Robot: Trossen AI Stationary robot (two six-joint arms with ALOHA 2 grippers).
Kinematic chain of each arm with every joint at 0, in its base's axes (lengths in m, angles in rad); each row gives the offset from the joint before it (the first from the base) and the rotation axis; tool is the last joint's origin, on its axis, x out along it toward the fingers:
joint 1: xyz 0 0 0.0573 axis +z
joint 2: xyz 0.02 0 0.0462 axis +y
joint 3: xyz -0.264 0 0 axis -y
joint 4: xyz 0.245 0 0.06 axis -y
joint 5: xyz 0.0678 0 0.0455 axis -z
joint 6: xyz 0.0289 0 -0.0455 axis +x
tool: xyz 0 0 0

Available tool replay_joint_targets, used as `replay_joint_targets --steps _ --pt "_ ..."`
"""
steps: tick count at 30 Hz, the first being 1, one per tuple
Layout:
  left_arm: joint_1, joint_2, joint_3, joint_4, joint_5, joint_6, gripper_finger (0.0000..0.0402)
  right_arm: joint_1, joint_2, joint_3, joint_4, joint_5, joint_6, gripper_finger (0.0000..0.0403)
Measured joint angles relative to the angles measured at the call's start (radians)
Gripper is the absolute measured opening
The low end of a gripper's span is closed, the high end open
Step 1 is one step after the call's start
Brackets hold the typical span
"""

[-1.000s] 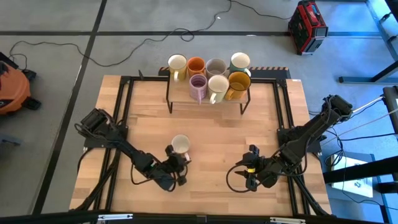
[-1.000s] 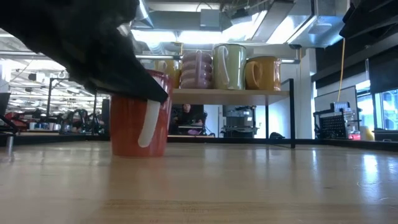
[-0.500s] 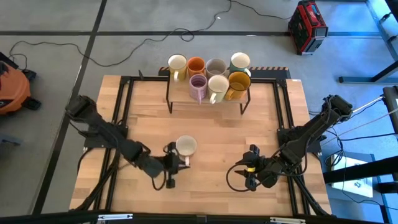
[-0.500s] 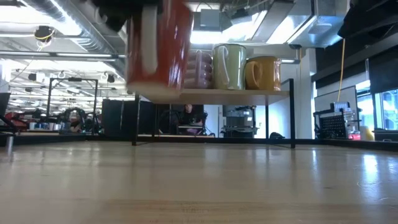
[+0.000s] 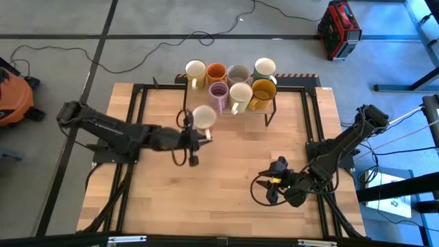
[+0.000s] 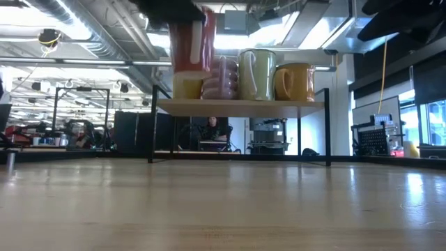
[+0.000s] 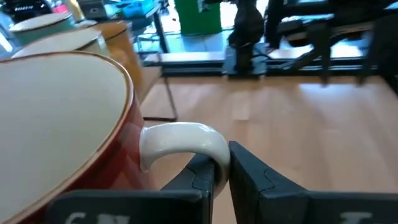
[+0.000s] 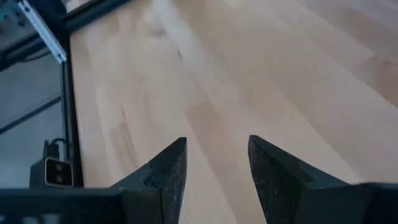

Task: Place coffee mugs
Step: Put the red mug on the shelf

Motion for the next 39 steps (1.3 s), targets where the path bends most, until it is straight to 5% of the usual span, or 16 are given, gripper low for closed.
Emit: replay_joint_targets --steps 23,29,39 --pt "0.311 -0.048 0.000 -0.121 0.143 0.017 0.0021 0.000 0.005 0.000 -0.014 0.066 0.047 0.0160" --pt "0.374 -0.027 0.000 -0.080 0.231 0.014 0.0021 0.000 0.005 0.000 -0.009 0.066 0.050 0.0160" --pt "0.401 -0.024 -0.094 0.065 0.229 0.008 0.0021 0.000 0.005 0.000 -0.002 0.066 0.052 0.0160"
